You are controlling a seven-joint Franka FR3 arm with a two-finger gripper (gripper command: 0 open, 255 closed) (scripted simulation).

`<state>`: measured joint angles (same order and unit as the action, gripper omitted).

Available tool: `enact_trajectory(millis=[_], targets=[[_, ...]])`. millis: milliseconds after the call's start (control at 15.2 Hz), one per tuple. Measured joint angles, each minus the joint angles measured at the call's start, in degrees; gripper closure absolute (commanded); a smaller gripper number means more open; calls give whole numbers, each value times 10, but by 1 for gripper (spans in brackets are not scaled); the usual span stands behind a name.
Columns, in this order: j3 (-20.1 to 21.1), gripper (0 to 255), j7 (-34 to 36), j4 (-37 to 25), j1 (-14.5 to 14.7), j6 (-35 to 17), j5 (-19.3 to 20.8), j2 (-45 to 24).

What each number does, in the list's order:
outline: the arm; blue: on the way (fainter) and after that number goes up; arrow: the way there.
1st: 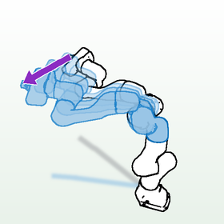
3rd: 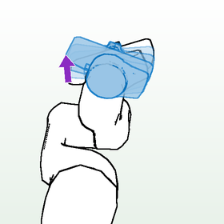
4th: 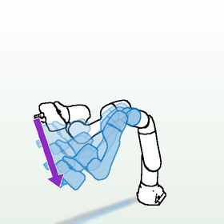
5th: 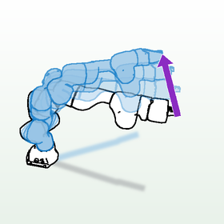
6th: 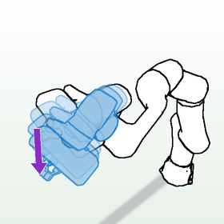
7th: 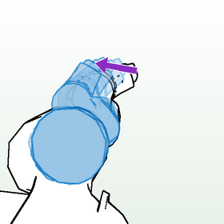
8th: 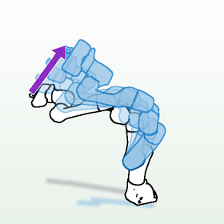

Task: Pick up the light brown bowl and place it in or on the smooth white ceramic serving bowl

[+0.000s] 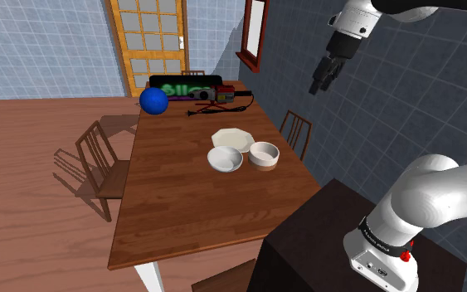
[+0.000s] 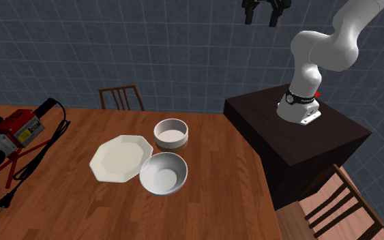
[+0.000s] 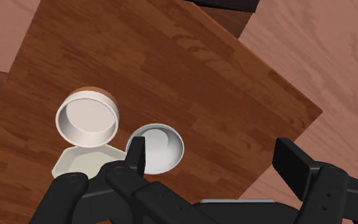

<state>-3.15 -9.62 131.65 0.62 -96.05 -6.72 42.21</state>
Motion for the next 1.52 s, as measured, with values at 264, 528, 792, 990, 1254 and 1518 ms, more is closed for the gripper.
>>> enact_trajectory(millis=[264,528,792,990,1254,1518], targets=[[-3,0,-11,23,0,-36,3,-17],[-10,0,-33,59,-1,-108,9,-60],[-17,0,-54,77,-1,-181,13,-120],[-20,0,-66,82,2,-235,12,-173],[-27,0,-87,86,4,-304,11,-244],[-37,0,-116,69,4,-369,3,-331]])
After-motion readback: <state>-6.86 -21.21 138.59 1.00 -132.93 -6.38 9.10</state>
